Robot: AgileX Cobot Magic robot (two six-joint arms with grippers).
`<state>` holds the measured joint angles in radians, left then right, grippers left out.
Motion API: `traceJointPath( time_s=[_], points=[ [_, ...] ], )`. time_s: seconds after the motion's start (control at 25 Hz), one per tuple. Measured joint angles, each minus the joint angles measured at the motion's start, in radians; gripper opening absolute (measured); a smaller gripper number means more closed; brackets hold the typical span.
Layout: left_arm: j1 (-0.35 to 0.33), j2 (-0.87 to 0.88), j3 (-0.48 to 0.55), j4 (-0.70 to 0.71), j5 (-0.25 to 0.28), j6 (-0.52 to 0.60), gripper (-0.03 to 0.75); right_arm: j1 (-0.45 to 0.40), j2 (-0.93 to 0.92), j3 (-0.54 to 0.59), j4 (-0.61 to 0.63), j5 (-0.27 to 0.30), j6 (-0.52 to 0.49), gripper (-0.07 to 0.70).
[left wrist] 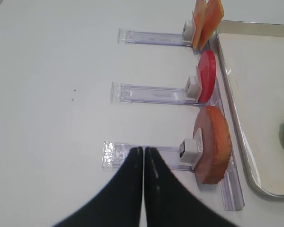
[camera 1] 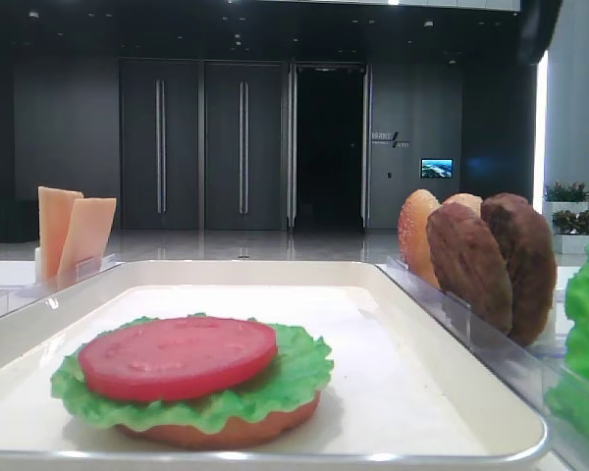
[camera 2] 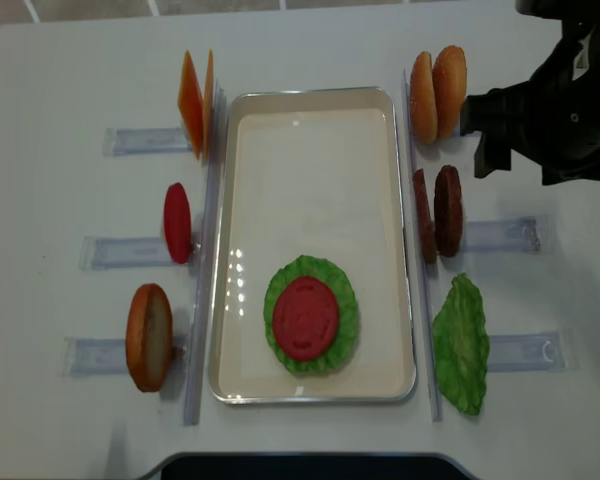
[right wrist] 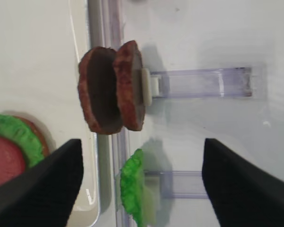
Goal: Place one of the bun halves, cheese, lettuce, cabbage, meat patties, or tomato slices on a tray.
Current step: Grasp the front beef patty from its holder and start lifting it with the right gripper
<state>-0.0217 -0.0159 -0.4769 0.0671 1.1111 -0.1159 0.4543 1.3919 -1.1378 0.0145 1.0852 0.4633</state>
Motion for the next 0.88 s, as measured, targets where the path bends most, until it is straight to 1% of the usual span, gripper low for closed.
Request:
traceJointPath(
  time_s=[0.24,0.52,0.72,0.88],
  points=[
    [0.000,0.000,0.000,0.000,0.000,0.000,0.000,0.118,0.052,-0.043,-0.014,-0.003,0.066,0.528],
    [0.000,0.000,0.000,0.000,0.000,0.000,0.000,0.216,0.119,-0.088,-0.020,-0.017,0.097,0.528],
    [0.000,0.000,0.000,0.000,0.000,0.000,0.000,0.263,0.160,-0.099,-0.021,-0.029,0.099,0.528],
    [0.000,0.000,0.000,0.000,0.000,0.000,0.000,0.271,0.191,-0.099,-0.040,-0.042,0.100,0.528]
  ],
)
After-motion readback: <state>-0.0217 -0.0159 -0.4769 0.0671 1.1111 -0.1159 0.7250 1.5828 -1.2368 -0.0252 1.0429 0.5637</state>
